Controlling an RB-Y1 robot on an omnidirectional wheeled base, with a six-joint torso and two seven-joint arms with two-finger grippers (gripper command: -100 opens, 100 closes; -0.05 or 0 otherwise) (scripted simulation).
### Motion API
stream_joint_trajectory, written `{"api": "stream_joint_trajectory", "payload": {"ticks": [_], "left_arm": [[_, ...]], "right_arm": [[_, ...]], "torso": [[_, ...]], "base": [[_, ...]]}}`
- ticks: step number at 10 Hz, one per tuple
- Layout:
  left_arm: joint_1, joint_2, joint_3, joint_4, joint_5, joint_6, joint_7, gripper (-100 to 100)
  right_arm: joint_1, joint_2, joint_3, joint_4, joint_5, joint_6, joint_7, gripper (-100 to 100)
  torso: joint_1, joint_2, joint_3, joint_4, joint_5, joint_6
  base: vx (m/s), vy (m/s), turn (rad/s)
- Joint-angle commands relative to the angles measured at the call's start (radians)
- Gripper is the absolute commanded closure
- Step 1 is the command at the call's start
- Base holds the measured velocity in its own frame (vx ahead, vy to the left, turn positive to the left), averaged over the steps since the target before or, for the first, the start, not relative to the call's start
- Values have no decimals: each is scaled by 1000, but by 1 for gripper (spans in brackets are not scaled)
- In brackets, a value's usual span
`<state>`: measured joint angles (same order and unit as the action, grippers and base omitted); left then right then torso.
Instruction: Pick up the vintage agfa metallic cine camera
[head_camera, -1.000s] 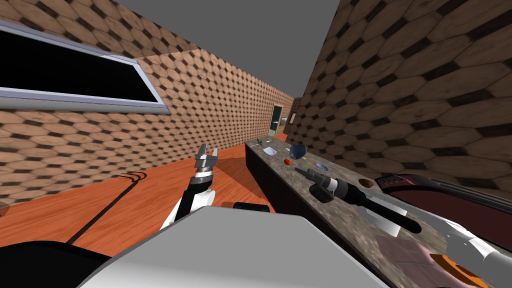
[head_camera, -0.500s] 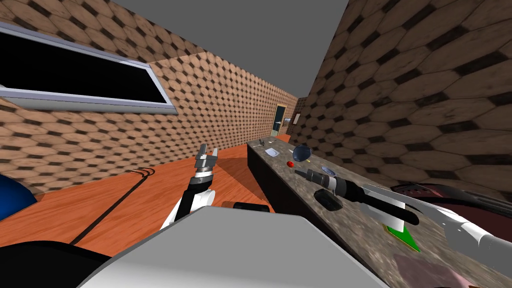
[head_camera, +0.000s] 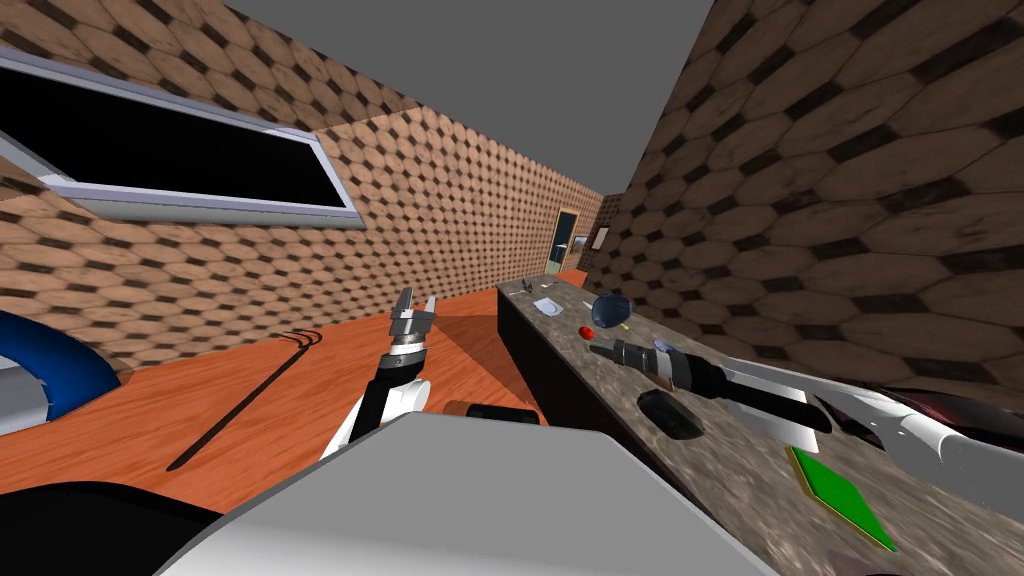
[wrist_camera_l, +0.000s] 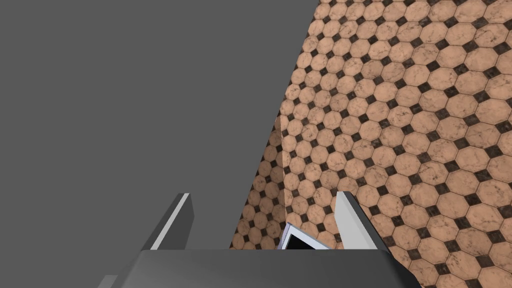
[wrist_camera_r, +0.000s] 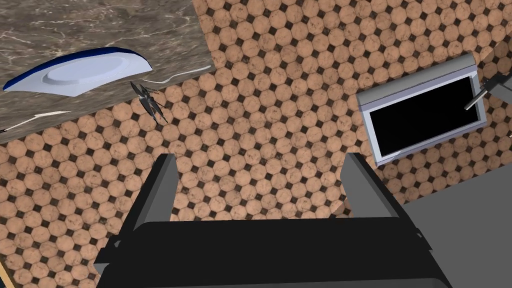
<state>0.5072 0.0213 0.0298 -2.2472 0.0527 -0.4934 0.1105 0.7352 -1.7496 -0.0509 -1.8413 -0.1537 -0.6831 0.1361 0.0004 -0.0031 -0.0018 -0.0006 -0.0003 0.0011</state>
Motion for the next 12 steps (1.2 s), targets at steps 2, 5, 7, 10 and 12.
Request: {"api": "stream_joint_trajectory", "payload": {"ticks": [2,5,7,10,12], "left_arm": [[0,0,0,0,0,0,0,0],[0,0,0,0,0,0,0,0],[0,0,0,0,0,0,0,0],[0,0,0,0,0,0,0,0],[0,0,0,0,0,0,0,0]], "right_arm": [[16,-71,12,8,7,13,-4,-100],[25,-157,31,20,15,21,-8,-100],[33,-214,45,31,24,28,-13,-100],[41,-268,70,40,34,36,-19,-100],[49,-317,90,49,45,44,-25,-100]], "torso": [[0,1,1,0,0,0],[0,0,0,0,0,0],[0,0,0,0,0,0],[0,3,2,1,0,1],[-1,1,0,0,0,0]], "base": [[21,-3,38],[27,-6,70],[32,-15,70],[8,-3,19],[27,-24,75]]}}
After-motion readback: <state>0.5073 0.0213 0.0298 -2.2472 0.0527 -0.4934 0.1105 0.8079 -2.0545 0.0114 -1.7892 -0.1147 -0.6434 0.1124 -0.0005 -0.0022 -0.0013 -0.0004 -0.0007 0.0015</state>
